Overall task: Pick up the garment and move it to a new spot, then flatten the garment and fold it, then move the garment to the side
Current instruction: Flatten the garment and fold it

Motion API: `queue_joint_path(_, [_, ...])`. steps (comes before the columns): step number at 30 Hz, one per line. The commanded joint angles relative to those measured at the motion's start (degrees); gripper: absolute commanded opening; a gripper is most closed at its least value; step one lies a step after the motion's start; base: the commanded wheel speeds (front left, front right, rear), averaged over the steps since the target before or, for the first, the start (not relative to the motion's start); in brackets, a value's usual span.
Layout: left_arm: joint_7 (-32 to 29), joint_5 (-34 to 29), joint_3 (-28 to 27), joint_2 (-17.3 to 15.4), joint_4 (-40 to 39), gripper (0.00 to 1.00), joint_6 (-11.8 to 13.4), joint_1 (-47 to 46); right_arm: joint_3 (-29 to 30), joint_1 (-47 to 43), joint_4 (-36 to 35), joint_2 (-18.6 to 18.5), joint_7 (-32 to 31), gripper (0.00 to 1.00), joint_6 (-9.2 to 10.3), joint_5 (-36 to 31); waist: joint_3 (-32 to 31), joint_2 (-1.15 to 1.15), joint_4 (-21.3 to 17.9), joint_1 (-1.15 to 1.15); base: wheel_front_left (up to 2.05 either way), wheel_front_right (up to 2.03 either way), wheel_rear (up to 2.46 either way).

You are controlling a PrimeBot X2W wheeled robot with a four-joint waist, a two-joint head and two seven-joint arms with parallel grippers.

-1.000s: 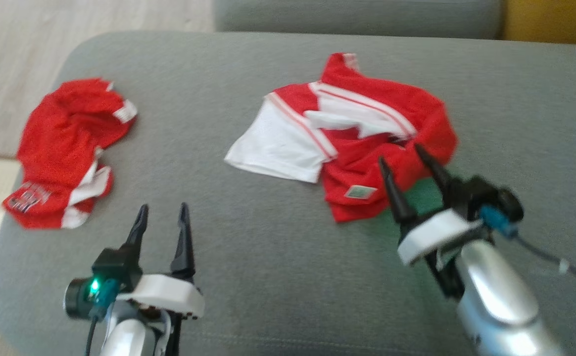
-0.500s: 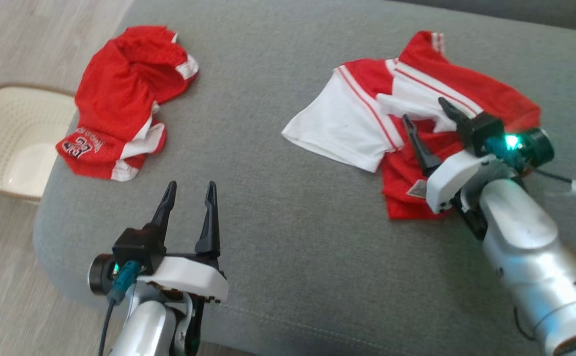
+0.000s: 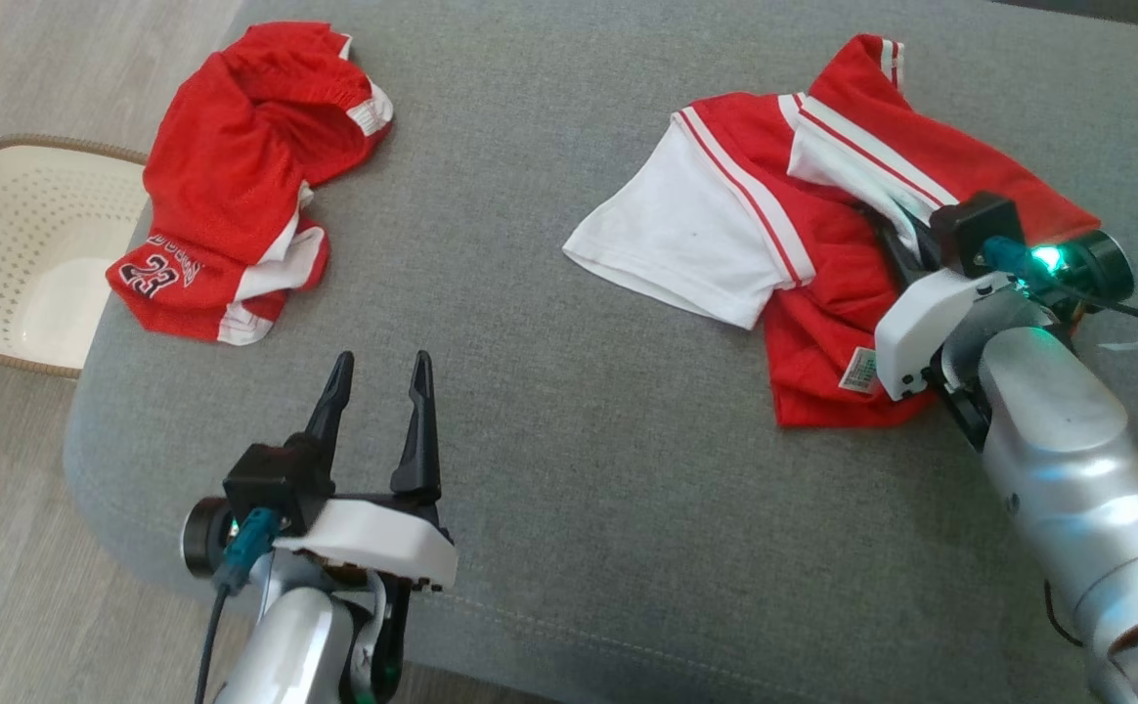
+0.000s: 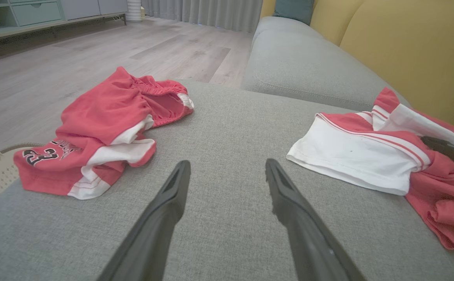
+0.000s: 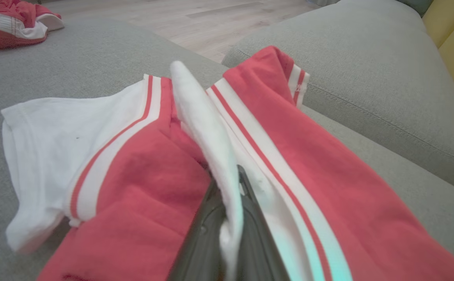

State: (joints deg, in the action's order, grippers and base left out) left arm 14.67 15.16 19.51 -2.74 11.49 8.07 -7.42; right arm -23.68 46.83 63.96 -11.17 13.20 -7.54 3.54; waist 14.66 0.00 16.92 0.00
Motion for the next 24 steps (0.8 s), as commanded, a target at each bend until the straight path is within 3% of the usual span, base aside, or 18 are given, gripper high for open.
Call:
queue_joint_path(1, [0.33,0.15,-1.73,-0.14,-1.79,1.00,0.38,-1.96,-0.65,1.99,-0.92,0.75,1.00,0.00,0.05,0.30,0.14,0.00,-0.15,0.00,0.00,0.00,0.00])
queue_joint_path(7, [0.33,0.18,-1.76,-0.14,-1.41,1.00,0.34,-2.23,-1.65,5.09,-4.52,2.13,1.71,0.00,0.05,2.57,-0.07,0.00,-0.93,0.00,0.00,0.00,0.00])
queue_joint_path(18, [0.33,0.10,-1.39,-0.14,-0.13,1.00,-0.32,-2.18,-6.96,15.63,-16.05,7.80,1.78,0.00,0.05,13.94,-2.19,0.00,-0.41,0.00,0.00,0.00,0.00])
queue_joint_path(24, [0.33,0.15,-0.93,-0.14,-0.01,1.00,-0.54,-1.94,-3.00,21.50,-21.87,8.26,1.79,0.00,0.05,23.52,-3.03,0.00,1.52,0.00,0.00,0.00,0.00])
